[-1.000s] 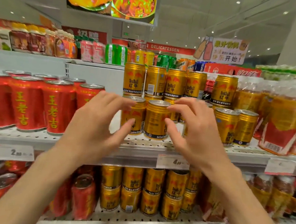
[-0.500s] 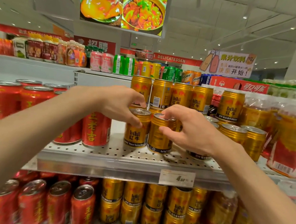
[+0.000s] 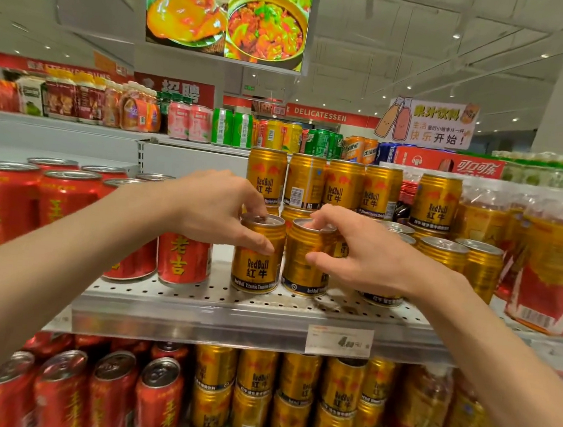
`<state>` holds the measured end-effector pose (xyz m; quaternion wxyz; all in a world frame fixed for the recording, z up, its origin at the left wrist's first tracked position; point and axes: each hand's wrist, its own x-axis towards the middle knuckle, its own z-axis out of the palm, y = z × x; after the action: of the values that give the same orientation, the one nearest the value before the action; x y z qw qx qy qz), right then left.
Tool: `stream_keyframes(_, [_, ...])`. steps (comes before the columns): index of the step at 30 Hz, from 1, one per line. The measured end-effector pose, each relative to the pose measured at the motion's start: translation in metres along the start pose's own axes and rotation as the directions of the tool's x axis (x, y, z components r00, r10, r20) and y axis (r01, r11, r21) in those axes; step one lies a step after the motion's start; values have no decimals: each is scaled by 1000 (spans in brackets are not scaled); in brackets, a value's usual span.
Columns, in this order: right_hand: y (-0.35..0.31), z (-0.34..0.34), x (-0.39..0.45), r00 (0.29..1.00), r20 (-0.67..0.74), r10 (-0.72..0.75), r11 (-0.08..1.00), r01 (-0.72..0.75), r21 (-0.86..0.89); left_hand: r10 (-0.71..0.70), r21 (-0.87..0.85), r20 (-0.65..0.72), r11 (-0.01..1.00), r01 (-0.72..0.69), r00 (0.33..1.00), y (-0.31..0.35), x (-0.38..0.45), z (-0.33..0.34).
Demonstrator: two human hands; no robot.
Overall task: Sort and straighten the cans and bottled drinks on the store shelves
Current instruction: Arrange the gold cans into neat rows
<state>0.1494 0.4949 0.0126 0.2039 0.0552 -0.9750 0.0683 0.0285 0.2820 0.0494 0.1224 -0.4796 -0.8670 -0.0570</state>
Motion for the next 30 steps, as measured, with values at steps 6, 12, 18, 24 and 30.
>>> stream_keyframes(6, [-6, 4, 1, 991, -125, 41, 999, -42, -11, -29, -10, -5, 1000, 29, 1000, 0, -3, 1])
stream_keyframes(12, [-10, -1, 4, 994, -102, 49, 997, -55, -59, -23, 2, -9, 1000, 23, 1000, 2, -5, 1])
stream_keyframes(18, [-3, -3, -1, 996, -84, 19, 995, -27, -93, -38, 23, -25, 999, 39, 999, 4, -7, 1])
stream_keyframes(24, [7, -19, -12, 992, -123, -22, 999, 17, -42, 6, 184, 4, 983, -7, 1000, 15, -6, 0])
stream_keyframes(30, [39, -43, -30, 981, -80, 179, 945, -194, -263, 67, 244, -120, 969, -36, 991, 44, 9, 9])
